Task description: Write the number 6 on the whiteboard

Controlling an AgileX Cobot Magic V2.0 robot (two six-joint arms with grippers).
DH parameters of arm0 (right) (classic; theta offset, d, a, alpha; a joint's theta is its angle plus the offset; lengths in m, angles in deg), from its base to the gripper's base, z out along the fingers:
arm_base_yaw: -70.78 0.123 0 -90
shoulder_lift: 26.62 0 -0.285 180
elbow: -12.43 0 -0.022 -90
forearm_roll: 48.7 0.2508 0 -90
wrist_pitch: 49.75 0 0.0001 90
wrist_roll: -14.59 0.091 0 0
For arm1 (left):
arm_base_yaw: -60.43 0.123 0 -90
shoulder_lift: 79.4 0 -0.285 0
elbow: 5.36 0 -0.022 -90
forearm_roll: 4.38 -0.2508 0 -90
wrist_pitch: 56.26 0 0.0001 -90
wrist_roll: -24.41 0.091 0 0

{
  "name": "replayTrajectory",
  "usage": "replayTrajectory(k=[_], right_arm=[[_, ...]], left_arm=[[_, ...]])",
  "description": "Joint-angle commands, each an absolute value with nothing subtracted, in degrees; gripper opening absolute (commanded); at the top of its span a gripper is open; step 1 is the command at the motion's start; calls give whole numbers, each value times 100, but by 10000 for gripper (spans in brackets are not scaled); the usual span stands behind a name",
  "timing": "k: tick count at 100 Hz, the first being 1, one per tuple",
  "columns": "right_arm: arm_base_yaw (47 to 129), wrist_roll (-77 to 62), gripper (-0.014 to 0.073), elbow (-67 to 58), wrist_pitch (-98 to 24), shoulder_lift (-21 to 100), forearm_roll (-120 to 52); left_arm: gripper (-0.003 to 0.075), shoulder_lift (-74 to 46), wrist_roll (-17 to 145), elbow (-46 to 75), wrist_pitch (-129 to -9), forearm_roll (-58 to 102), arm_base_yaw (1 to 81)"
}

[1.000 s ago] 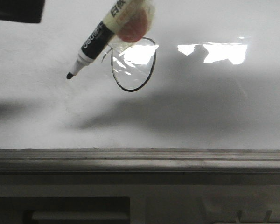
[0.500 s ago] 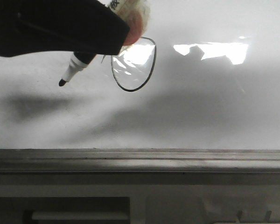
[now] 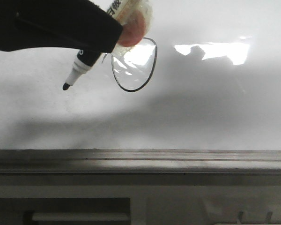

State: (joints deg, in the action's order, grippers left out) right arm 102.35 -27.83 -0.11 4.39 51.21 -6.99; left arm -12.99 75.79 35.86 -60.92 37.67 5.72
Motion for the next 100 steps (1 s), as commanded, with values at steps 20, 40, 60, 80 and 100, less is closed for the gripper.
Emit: replayTrajectory(k=[20, 40, 60, 80, 100], right_arm=[[10118, -2864, 405, 165, 97, 5006, -464], [9065, -2864, 418, 103, 549, 4564, -516], [8096, -2864, 418, -502, 586, 3773, -541], [8044, -2864, 418, -1091, 244, 3286, -497], [8044, -2864, 418, -1209, 264, 3241, -448]], left_arm=[[-20, -1357, 7472, 3396, -5626, 3949, 612], [-20, -1759, 7472, 3674, -5503, 4829, 1229], [-20, -2451, 7472, 4239, -4866, 6594, 1720], [-20, -2264, 7472, 4271, -4101, 7087, 1757], [-20, -1695, 7472, 4179, -3885, 7145, 1757]])
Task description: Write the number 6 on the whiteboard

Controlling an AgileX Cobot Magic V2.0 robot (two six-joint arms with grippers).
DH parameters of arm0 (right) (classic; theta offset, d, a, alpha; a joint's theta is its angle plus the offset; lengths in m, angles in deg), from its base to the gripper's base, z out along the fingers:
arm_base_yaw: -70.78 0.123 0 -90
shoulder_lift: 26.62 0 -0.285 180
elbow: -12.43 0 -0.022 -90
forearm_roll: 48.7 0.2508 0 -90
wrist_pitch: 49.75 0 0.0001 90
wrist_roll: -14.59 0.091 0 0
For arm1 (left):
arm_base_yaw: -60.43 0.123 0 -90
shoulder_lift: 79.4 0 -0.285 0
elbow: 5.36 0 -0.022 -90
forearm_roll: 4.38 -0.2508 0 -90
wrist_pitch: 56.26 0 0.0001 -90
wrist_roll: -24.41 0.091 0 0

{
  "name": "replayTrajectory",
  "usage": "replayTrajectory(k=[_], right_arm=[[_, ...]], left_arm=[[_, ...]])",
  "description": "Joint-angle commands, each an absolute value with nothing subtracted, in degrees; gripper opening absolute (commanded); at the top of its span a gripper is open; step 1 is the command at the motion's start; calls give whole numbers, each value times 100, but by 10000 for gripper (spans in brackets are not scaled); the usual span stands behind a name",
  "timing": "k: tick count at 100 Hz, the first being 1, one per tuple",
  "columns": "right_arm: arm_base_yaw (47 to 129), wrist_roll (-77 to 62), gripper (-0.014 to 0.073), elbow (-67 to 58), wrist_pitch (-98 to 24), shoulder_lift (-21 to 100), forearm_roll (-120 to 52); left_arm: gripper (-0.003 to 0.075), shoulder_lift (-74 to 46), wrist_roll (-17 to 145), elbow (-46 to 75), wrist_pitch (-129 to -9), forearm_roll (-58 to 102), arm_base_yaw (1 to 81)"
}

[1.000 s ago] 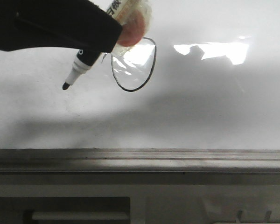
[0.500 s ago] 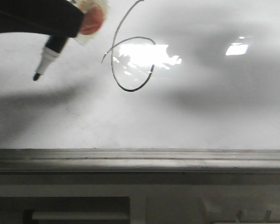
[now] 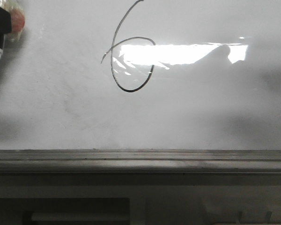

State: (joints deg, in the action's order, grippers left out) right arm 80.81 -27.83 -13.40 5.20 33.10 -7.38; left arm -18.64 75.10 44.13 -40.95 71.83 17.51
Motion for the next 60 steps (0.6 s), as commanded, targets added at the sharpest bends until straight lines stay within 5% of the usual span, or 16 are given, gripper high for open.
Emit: replayTrajectory(k=[1, 60], right_arm=[[8044, -2864, 418, -1209, 264, 3241, -443], [8044, -2864, 418, -1209, 244, 3241, -406]], left_arm=[[-20, -1657, 7472, 4165, -3885, 7145, 1757], [27, -1328, 7472, 3948, -3755, 7145, 1757]])
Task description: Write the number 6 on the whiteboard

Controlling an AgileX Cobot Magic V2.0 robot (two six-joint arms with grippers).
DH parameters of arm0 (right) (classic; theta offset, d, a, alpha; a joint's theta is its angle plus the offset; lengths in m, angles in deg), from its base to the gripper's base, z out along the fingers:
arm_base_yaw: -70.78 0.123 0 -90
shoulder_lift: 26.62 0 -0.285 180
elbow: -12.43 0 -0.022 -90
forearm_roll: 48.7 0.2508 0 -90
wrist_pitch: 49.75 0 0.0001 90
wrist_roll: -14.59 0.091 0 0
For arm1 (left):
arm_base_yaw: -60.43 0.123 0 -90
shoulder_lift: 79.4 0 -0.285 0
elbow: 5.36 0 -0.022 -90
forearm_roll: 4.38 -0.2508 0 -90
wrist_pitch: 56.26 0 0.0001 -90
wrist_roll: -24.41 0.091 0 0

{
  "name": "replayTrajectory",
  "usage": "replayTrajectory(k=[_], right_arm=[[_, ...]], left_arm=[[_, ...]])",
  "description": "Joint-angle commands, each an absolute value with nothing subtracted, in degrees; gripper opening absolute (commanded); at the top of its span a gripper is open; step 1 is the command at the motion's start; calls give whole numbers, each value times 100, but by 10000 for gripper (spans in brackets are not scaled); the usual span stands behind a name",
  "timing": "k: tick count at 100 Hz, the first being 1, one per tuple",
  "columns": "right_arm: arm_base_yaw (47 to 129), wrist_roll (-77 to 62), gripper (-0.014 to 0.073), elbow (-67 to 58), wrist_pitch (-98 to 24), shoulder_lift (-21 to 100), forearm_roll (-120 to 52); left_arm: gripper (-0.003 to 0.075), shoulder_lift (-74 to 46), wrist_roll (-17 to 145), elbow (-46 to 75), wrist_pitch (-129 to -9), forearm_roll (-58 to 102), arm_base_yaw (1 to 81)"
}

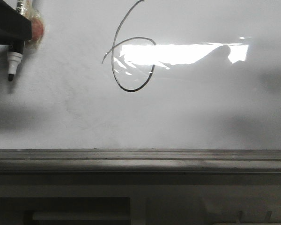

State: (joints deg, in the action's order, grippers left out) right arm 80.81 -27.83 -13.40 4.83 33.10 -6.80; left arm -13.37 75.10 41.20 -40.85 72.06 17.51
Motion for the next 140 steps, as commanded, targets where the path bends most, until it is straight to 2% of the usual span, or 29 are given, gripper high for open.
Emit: replayTrajectory(k=[1, 12, 25, 44, 57, 86, 93, 98, 106, 113, 122, 126, 140], right_arm=[[8044, -2864, 418, -1209, 244, 3241, -406], [8044, -2864, 418, -1209, 244, 3241, -406], [8044, -2864, 418, -1209, 244, 3241, -406], [8044, -2864, 418, -1209, 244, 3241, -454], [8044, -2864, 418, -1209, 265, 3241, -526], [8044, -2864, 412, -1234, 355, 3085, -547], [8044, -2864, 379, -1300, 169, 2951, -462], [8044, -2864, 328, -1387, -37, 2809, -373], [8044, -2864, 207, -1613, -459, 2503, -290], [8044, -2864, 86, -1908, -855, 2136, -246], [8044, -2913, -60, -2348, -1330, 1526, -235], [8044, -2935, -69, -2570, -1562, 1205, -235], [8044, -3027, -65, -3384, -2115, 41, -235]], left_arm=[[38, -1328, 7472, 3948, -3755, 7145, 1757], [145, -1328, 7472, 3948, -3755, 7145, 1757], [307, -1353, 7472, 3948, -3743, 7145, 1757], [454, -1364, 7623, 3948, -3741, 7160, 1757], [498, -1567, 8039, 3948, -3917, 7160, 1757], [491, -3037, 9183, 4111, -4414, 7187, 1757], [491, -3404, 9474, 4122, -4612, 7187, 1757], [482, -3641, 9604, 4122, -4745, 7187, 1757], [405, -4012, 9614, 4162, -4963, 7165, 1757], [288, -4295, 9624, 4232, -5160, 7165, 1757], [83, -4625, 9638, 4386, -5447, 7134, 1757], [-15, -4749, 9638, 4481, -5550, 7037, 1757], [-20, -5284, 9638, 4898, -5734, 6950, 1757]])
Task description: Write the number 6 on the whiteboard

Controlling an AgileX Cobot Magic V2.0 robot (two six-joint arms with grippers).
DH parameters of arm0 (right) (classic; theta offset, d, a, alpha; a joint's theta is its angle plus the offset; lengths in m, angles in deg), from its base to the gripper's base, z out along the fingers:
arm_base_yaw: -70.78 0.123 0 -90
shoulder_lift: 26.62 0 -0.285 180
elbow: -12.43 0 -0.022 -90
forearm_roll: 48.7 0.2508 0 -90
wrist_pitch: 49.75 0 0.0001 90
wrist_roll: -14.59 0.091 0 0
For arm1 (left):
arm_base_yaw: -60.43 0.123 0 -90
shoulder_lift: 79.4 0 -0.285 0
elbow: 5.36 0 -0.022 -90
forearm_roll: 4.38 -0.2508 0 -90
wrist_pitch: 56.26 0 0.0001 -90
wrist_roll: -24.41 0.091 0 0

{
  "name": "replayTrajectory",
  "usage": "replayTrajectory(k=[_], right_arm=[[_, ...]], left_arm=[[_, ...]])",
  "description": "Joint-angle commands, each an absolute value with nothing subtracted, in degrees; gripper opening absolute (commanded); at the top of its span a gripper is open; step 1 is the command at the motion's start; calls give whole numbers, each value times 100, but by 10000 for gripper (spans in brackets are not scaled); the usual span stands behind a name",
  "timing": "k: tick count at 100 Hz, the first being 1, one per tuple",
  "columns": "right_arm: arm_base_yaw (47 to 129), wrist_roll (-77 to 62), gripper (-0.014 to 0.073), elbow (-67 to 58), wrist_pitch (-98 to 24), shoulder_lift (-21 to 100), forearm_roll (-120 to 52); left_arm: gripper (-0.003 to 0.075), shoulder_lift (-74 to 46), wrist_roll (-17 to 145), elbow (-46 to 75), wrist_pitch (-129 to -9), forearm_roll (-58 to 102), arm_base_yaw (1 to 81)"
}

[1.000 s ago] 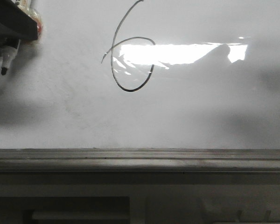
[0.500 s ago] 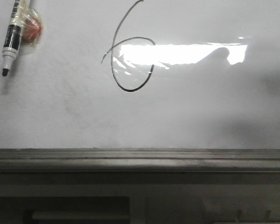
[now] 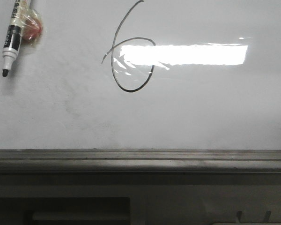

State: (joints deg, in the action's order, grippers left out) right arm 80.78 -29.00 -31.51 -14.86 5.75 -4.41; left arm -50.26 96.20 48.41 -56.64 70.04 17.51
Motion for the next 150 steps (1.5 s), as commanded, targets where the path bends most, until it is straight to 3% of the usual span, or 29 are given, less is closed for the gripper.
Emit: replayTrajectory(k=[1, 32, 57, 136, 150], right_arm=[[8044, -3027, -65, -3425, -2133, -20, -235], [8044, -3027, -65, -4961, -2568, -2065, 6], [8044, -3027, -65, -5043, -2796, -1992, -5], [8044, -3027, -65, -5043, -2796, -1992, 5], [8044, -3027, -65, -5043, -2796, -1992, 5]], left_arm=[[-20, -5345, 9638, 4920, -5745, 6950, 1757], [-20, -6799, 9638, 6071, -5695, 7265, 1757], [-20, -7077, 9638, 6139, -5172, 7588, 1757], [-20, -7077, 9638, 6150, -5223, 7588, 1757], [-20, -7057, 8942, 6187, -5445, 5893, 1830]])
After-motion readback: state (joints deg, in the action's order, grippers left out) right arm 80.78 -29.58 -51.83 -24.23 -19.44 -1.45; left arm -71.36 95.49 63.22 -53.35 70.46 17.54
